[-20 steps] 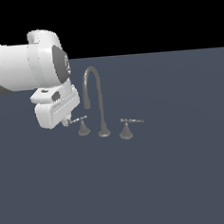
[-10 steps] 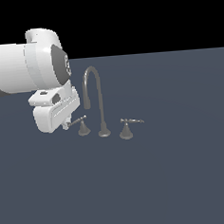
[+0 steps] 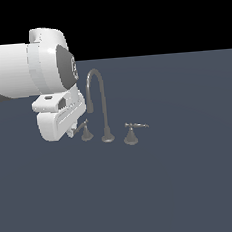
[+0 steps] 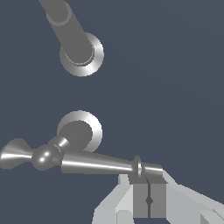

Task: Turn on the faucet by rotating a designated handle.

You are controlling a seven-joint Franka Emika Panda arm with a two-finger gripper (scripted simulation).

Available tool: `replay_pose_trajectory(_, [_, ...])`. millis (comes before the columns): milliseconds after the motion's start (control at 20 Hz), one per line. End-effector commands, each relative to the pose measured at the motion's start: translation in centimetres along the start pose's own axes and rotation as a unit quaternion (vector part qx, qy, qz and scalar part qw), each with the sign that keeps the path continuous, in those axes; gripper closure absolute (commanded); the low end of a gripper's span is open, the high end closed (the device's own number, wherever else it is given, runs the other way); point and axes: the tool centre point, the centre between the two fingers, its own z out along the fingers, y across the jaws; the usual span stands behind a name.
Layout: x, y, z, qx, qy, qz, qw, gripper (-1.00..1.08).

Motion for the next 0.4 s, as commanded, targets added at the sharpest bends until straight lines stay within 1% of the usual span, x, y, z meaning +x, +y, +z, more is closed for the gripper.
replay_pose_trajectory(0, [1.8, -0.5, 0.1, -0.002, 0.003, 0.007, 1.0, 1.08])
replay_pose_trajectory(300, [6.1, -1.5, 0.3, -0.004, 0.008, 0.016, 0.9998, 1.08])
replay_pose_trajectory(350, [6.1, -1.5, 0.3, -0.004, 0.008, 0.016, 0.9998, 1.08])
